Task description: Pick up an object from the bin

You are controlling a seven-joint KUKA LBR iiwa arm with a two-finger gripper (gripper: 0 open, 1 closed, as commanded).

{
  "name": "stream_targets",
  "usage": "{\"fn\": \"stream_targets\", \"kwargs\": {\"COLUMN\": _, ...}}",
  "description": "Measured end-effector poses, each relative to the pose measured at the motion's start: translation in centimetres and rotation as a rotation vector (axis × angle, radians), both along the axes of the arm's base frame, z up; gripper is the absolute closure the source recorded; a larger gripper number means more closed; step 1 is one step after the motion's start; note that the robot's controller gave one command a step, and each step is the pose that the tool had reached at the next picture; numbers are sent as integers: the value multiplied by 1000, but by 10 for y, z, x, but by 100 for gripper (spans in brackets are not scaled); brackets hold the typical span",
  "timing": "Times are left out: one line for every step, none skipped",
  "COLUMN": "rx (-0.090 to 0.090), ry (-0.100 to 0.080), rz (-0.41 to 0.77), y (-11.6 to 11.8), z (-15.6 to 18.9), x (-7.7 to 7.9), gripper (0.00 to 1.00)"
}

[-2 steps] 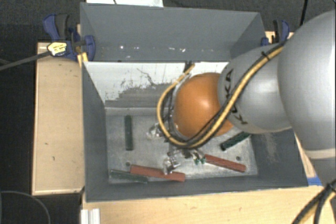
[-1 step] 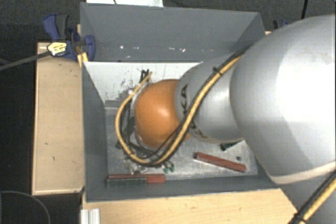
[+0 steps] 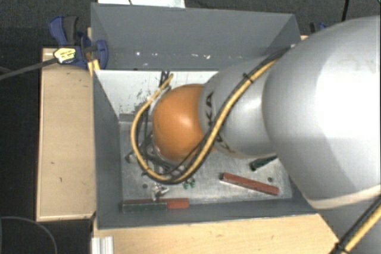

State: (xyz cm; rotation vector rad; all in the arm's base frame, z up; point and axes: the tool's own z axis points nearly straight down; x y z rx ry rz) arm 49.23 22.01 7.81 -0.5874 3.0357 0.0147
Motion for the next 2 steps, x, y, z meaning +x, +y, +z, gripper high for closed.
{"fn": "stream_targets", "kwargs": {"rx": 0, "ry": 1, "rz": -1, "y": 0, "z": 0, "x": 0, "gripper": 0}}
{"fn": "stream_targets", "kwargs": {"rx": -16, "ry": 44, "rz": -10, "y": -35, "z": -4, "x": 45, "gripper": 0}}
